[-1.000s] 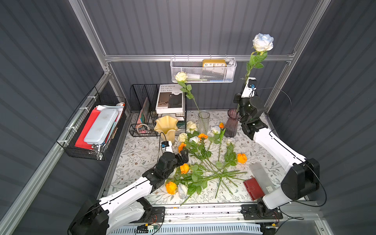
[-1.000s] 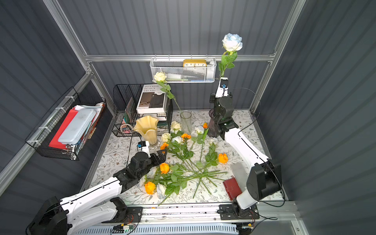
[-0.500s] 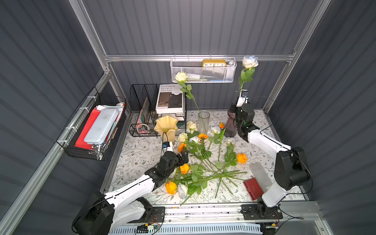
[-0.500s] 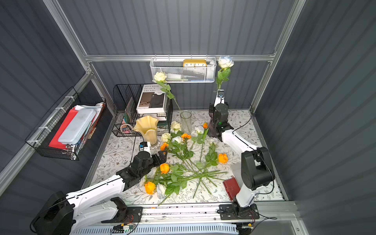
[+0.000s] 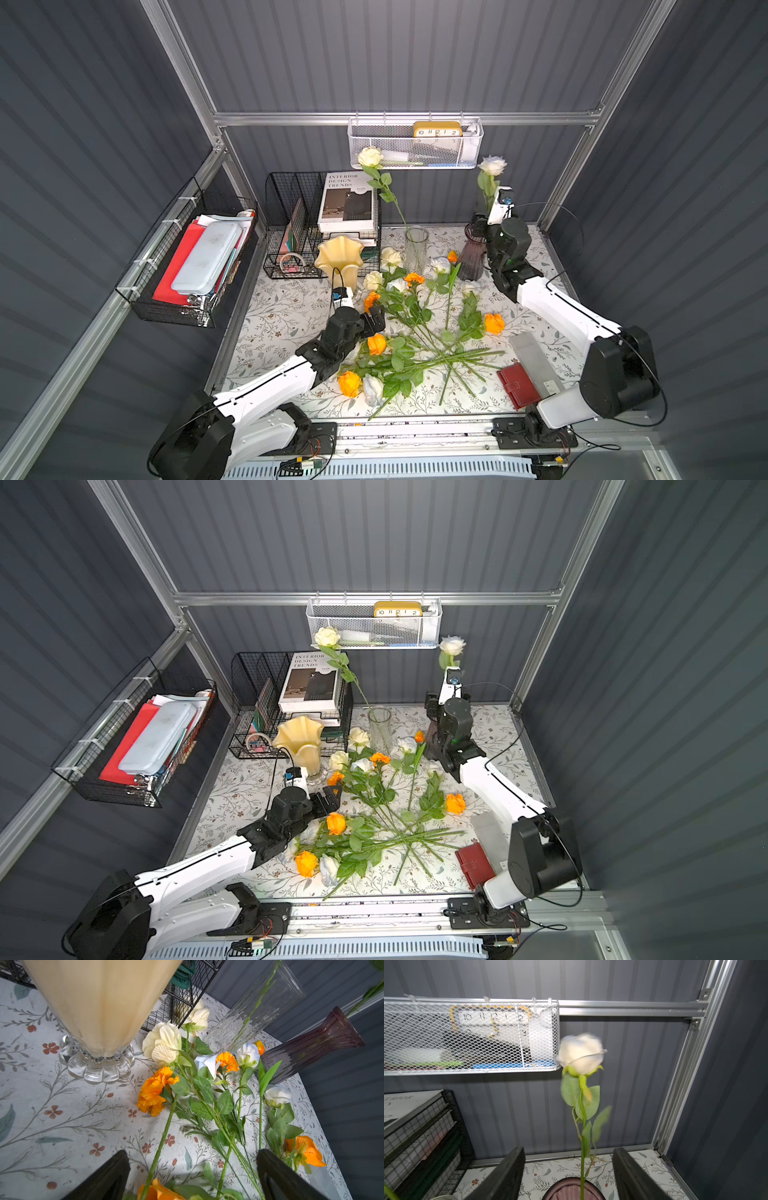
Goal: Arrange the flowers in different vases according to their colors
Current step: Insert the flower into the vase, then pick up the flower at the center of the board.
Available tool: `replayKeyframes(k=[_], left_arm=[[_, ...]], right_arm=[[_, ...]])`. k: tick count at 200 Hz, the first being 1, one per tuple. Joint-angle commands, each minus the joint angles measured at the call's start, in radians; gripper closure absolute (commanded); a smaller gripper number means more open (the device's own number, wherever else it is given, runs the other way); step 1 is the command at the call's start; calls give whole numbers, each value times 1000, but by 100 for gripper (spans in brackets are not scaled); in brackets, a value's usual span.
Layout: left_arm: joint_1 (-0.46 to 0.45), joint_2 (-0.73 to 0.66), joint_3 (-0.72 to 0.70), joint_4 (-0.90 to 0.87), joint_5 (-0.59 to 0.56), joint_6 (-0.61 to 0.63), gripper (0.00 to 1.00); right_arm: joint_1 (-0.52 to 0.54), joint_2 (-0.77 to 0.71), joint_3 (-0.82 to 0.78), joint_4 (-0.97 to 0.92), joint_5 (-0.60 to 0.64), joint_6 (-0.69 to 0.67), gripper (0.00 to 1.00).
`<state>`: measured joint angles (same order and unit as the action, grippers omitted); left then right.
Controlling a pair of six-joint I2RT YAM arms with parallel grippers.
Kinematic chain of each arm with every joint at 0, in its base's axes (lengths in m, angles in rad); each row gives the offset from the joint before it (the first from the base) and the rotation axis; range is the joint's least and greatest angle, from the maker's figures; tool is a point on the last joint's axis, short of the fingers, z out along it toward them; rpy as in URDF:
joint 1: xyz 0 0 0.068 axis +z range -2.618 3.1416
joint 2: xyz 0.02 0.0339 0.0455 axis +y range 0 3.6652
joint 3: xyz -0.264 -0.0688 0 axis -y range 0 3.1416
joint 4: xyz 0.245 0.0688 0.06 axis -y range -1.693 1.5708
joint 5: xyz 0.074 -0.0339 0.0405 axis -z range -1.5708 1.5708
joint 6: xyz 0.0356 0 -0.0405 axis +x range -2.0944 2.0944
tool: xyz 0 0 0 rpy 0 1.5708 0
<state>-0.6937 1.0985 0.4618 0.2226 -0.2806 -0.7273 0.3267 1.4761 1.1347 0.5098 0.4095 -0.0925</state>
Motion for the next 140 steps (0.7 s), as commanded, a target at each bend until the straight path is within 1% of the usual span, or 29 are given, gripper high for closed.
replayKeyframes(k=[1, 6, 16, 26, 50, 67, 79, 87, 95, 112, 140], left_arm=[[6, -29, 26, -14, 8, 26, 1], [6, -36, 26, -14, 5, 26, 1], [6, -44, 24, -15, 4, 30, 1], [8, -51, 26, -18, 3, 34, 1], [8, -56, 30, -26, 9, 37, 1], [8, -68, 25, -32, 10, 37, 1], [8, -82, 17, -36, 8, 35, 1], [8, -92, 10, -38, 4, 34, 1], [8, -101, 4, -39, 4, 33, 1], [8, -111, 0, -41, 9, 36, 1], [9, -119, -11, -33, 28, 40, 1]], right_arm=[[38, -95, -25, -180, -75, 53, 30], [55, -115, -26, -230, -90, 64, 30], [101, -145, -21, -327, -78, 89, 31], [141, -164, -18, -426, -88, 141, 32], [249, -169, -21, -640, -107, 297, 36], [302, -132, -22, -782, -125, 448, 40], [315, -89, -15, -889, -160, 556, 43], [316, -51, -16, -933, -189, 599, 43], [316, -15, -9, -972, -187, 632, 43], [315, 64, 25, -1060, -145, 672, 44], [309, 202, 109, -1124, -166, 689, 45]])
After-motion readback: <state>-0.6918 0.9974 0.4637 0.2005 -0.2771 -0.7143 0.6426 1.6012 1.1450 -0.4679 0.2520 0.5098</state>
